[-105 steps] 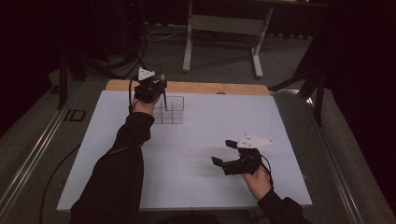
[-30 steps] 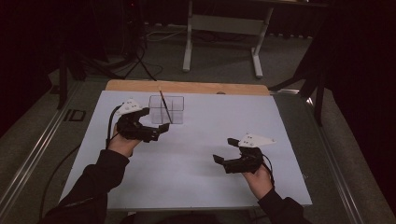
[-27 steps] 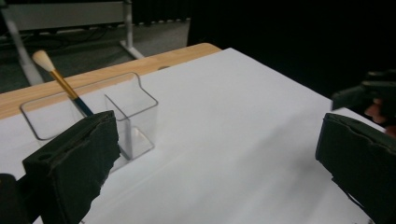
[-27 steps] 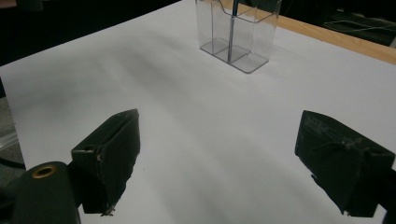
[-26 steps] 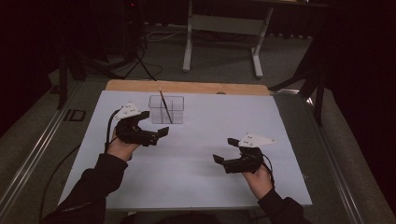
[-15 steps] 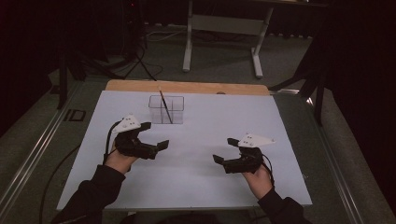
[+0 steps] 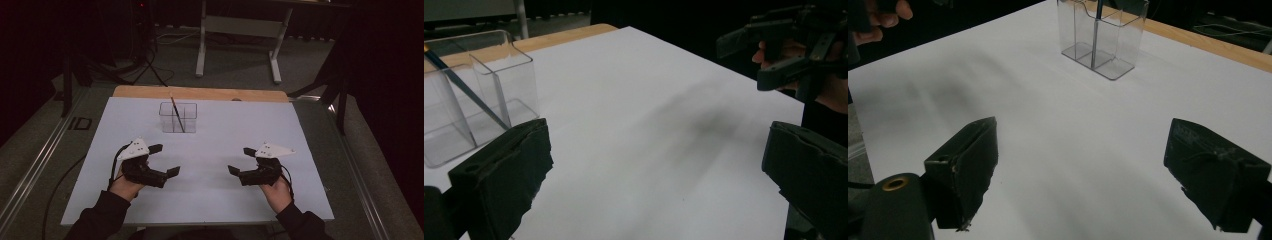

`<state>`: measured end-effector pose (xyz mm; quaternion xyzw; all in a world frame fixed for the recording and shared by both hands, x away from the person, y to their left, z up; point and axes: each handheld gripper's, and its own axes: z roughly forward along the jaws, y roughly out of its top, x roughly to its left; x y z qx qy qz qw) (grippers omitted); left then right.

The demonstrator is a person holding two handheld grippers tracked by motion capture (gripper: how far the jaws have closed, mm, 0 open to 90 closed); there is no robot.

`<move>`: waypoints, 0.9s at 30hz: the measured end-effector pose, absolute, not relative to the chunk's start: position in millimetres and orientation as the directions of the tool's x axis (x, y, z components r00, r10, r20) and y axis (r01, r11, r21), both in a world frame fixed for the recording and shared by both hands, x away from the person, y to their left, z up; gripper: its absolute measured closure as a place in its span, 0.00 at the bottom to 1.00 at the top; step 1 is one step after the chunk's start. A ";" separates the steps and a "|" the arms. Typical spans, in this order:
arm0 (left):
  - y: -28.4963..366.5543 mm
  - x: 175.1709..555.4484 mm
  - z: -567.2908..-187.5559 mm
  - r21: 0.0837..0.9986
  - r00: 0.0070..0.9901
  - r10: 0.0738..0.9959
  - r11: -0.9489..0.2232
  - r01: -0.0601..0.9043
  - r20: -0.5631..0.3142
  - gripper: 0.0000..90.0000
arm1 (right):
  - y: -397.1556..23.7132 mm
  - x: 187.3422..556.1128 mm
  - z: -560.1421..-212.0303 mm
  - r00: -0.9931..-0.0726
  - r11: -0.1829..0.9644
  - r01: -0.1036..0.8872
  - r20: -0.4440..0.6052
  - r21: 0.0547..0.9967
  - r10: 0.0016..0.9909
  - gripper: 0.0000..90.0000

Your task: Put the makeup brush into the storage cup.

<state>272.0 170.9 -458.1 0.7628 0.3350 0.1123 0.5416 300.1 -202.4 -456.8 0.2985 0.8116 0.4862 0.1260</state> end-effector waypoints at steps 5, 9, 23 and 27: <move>176.3 266.2 -468.3 0.901 0.752 0.630 -0.188 0.392 -0.196 0.00 | -202.0 300.1 -457.3 -0.790 0.348 0.364 0.089 0.864 0.606 0.15; 179.9 264.4 -473.2 0.902 0.758 0.622 -0.191 0.388 -0.195 0.00 | -201.7 300.1 -457.6 -0.792 0.350 0.363 0.088 0.863 0.605 0.15; 194.3 257.8 -498.3 0.890 0.743 0.634 -0.187 0.416 -0.214 0.00 | -201.2 301.0 -459.1 -0.793 0.358 0.365 0.086 0.859 0.604 0.15; 196.7 258.6 -504.5 0.887 0.735 0.644 -0.188 0.421 -0.213 0.00 | -201.2 301.4 -459.6 -0.793 0.359 0.365 0.085 0.859 0.603 0.15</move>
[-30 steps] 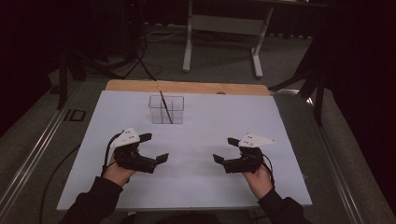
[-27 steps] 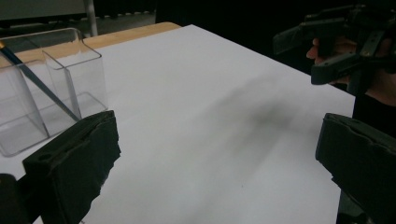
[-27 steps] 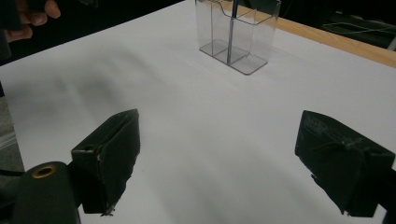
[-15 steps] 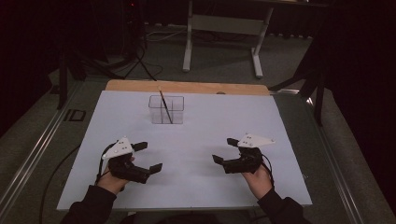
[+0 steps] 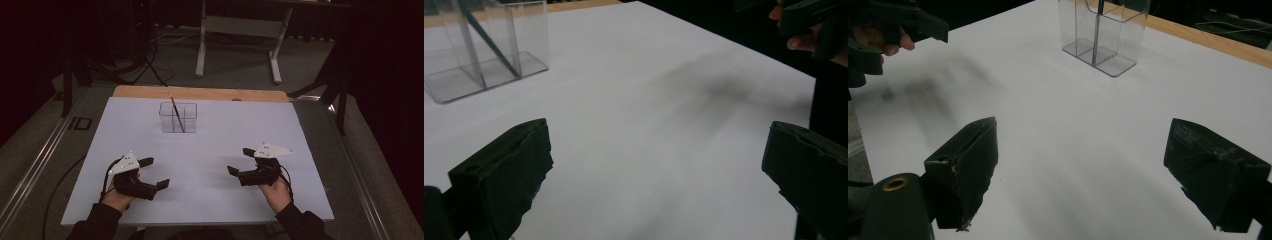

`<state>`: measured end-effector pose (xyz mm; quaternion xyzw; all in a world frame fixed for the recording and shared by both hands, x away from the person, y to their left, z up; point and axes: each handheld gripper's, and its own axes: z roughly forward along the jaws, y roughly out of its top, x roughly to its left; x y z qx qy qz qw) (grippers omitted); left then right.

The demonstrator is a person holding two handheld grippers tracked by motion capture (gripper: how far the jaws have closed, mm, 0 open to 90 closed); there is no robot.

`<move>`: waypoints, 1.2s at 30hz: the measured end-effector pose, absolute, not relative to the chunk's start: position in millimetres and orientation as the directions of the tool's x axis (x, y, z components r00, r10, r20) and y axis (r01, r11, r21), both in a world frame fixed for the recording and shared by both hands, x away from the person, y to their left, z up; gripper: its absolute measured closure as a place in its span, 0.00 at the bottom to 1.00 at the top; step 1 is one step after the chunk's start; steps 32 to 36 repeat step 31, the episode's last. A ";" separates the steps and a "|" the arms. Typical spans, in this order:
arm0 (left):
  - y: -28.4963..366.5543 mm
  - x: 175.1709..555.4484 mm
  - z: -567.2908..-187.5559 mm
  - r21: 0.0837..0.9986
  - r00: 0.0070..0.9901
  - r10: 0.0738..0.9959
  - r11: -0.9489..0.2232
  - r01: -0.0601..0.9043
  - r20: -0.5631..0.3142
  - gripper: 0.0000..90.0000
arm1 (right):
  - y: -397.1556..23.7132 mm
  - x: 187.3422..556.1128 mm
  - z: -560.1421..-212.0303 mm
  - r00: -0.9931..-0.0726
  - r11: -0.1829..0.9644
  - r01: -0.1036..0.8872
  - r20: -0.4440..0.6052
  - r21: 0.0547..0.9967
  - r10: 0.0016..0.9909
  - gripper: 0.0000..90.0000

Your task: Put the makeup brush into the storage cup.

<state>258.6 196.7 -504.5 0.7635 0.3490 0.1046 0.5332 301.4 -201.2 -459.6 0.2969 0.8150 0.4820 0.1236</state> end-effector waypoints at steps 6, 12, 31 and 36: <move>197.9 258.8 -514.0 0.880 0.731 0.652 -0.207 0.427 -0.201 0.00 | -201.2 301.5 -460.1 -0.793 0.362 0.366 0.083 0.858 0.604 0.15; 200.2 259.2 -518.2 0.877 0.729 0.651 -0.205 0.434 -0.209 0.00 | -200.9 301.5 -460.7 -0.794 0.364 0.367 0.084 0.856 0.602 0.15; 205.0 261.1 -525.3 0.871 0.716 0.656 -0.183 0.455 -0.237 0.00 | -202.2 303.6 -462.8 -0.793 0.360 0.381 0.101 0.852 0.601 0.15; 205.0 261.1 -525.3 0.871 0.716 0.656 -0.183 0.455 -0.237 0.00 | -202.2 303.6 -462.8 -0.793 0.360 0.381 0.101 0.852 0.601 0.15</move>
